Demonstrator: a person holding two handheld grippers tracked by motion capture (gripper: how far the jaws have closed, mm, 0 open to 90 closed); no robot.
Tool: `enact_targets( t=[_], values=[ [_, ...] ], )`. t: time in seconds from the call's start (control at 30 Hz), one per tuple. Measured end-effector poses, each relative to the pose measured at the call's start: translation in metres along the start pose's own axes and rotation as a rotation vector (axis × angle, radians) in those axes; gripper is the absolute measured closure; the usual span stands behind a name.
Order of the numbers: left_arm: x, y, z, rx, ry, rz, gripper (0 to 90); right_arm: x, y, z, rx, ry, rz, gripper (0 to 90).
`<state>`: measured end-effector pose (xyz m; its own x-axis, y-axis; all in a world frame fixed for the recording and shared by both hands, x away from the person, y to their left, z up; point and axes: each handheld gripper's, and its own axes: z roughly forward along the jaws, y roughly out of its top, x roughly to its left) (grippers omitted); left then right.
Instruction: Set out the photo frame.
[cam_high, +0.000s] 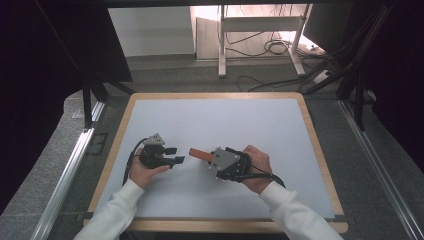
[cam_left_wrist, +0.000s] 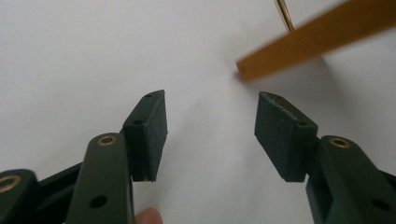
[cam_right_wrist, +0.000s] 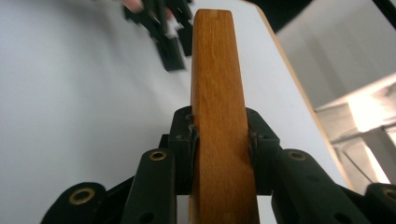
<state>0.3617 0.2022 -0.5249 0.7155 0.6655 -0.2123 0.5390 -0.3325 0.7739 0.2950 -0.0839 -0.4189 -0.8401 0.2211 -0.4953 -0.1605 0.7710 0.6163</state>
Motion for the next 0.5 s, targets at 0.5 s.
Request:
enact_targets(
  t=[0.5],
  values=[
    [0.000,-0.001,0.000,-0.001,-0.006,-0.006,43.2,-0.006,0.007,-0.005,-0.110,0.196,0.110,69.5]
  ],
)
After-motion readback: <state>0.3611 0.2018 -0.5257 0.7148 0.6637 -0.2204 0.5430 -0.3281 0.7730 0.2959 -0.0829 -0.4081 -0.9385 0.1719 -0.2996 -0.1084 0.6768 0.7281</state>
